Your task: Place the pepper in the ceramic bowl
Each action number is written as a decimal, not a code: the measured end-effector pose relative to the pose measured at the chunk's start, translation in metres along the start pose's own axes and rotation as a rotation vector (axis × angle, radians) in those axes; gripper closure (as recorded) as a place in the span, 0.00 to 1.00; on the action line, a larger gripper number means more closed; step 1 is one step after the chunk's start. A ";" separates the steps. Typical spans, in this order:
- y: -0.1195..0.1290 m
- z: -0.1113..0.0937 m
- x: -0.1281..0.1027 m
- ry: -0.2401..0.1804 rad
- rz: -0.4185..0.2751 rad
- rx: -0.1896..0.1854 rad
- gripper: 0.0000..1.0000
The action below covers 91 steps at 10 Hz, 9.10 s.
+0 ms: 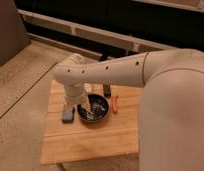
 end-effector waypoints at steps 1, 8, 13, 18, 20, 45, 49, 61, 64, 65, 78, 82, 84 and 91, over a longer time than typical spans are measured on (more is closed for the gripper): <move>0.000 0.000 0.000 -0.002 0.000 -0.001 0.35; 0.021 -0.008 -0.034 -0.106 -0.034 -0.053 0.35; 0.013 -0.009 -0.054 -0.218 -0.039 -0.068 0.35; -0.006 -0.011 -0.054 -0.324 -0.030 -0.039 0.35; -0.003 -0.011 -0.054 -0.323 -0.034 -0.040 0.35; -0.286 0.016 -0.104 -0.164 0.298 -0.118 0.35; -0.281 0.079 -0.111 0.024 0.198 0.034 0.35; -0.239 0.135 -0.173 -0.065 -0.066 0.141 0.35; -0.227 0.134 -0.154 -0.094 -0.133 0.103 0.35; -0.231 0.136 -0.146 -0.083 -0.126 0.104 0.35; -0.231 0.167 -0.118 0.117 -0.249 0.173 0.71; -0.226 0.163 -0.124 0.111 -0.275 0.149 1.00; -0.227 0.127 -0.148 -0.013 -0.226 0.129 1.00; -0.164 0.020 -0.108 -0.312 -0.340 0.204 1.00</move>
